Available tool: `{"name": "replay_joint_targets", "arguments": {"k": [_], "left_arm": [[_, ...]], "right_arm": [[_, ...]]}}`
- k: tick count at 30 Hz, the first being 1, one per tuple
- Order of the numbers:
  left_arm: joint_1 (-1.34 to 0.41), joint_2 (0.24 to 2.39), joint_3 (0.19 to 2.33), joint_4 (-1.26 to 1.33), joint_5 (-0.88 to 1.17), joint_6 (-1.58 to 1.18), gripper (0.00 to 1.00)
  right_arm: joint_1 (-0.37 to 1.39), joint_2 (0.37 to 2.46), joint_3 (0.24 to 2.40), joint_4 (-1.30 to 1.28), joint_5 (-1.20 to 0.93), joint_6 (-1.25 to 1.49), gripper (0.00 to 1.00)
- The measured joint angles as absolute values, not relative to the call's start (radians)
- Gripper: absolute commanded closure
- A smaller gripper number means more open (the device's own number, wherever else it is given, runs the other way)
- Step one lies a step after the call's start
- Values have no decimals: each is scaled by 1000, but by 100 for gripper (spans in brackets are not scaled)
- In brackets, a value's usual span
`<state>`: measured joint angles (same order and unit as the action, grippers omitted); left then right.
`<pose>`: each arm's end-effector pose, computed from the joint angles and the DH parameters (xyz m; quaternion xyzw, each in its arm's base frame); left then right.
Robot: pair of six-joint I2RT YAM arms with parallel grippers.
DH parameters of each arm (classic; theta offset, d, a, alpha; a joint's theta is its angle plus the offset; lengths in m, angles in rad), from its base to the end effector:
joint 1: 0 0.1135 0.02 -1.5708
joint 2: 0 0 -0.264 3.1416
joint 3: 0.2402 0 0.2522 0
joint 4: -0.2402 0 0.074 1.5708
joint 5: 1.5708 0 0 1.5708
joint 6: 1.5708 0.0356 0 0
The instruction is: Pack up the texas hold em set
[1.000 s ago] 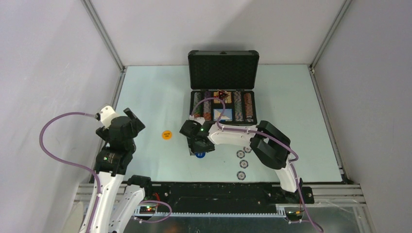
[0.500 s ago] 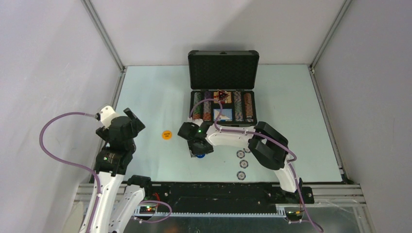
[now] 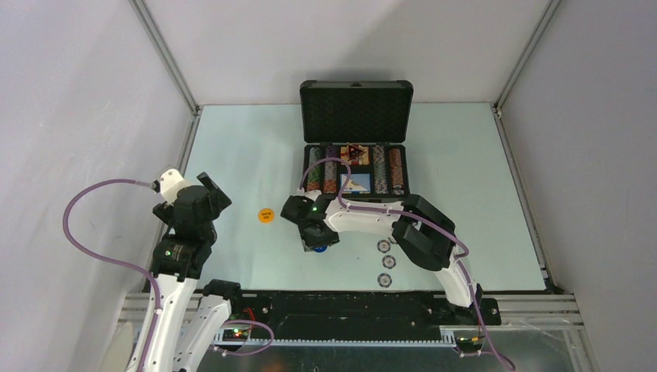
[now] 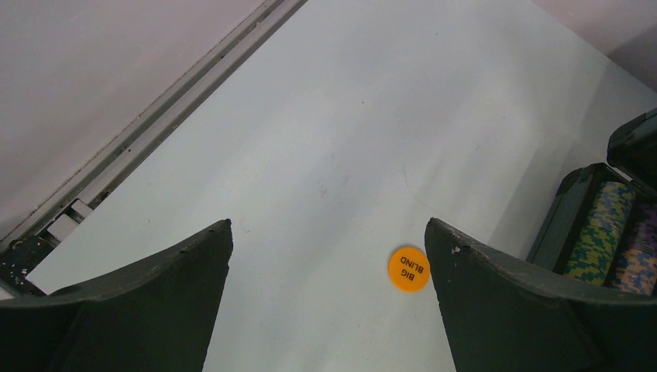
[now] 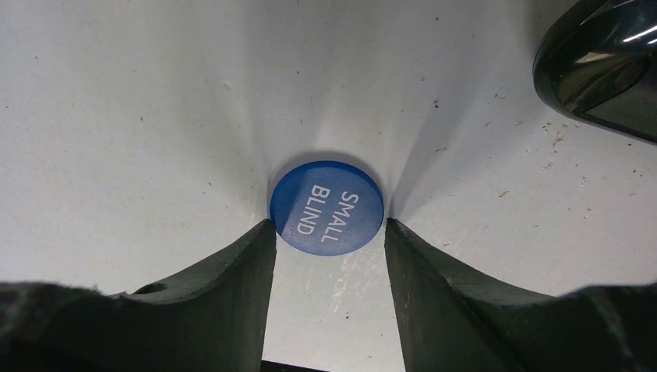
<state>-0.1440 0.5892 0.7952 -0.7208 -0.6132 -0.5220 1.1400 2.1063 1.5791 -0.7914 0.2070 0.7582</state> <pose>0.1195 0.0034 0.3183 -0.3041 0.7803 0.0894 0.5392 0.1836 0.3820 0.1638 -0.1745 0.9713 0.0420 0.1562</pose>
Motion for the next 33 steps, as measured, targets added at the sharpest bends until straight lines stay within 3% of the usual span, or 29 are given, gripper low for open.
{"name": "replay_joint_targets", "arguments": {"k": [11,25,33], "left_arm": [[-144,589,795,-721,-613,-522,2],[-144,589,795,-721,-613,-522,2],[-144,590,795,-721,-613,-522,2]], "right_arm": [[1140,2107,1581,-786,207,755,37],[1135,2109,1582,-790,212,747,51],[1136,2109,1582,-784,223,743,52]]}}
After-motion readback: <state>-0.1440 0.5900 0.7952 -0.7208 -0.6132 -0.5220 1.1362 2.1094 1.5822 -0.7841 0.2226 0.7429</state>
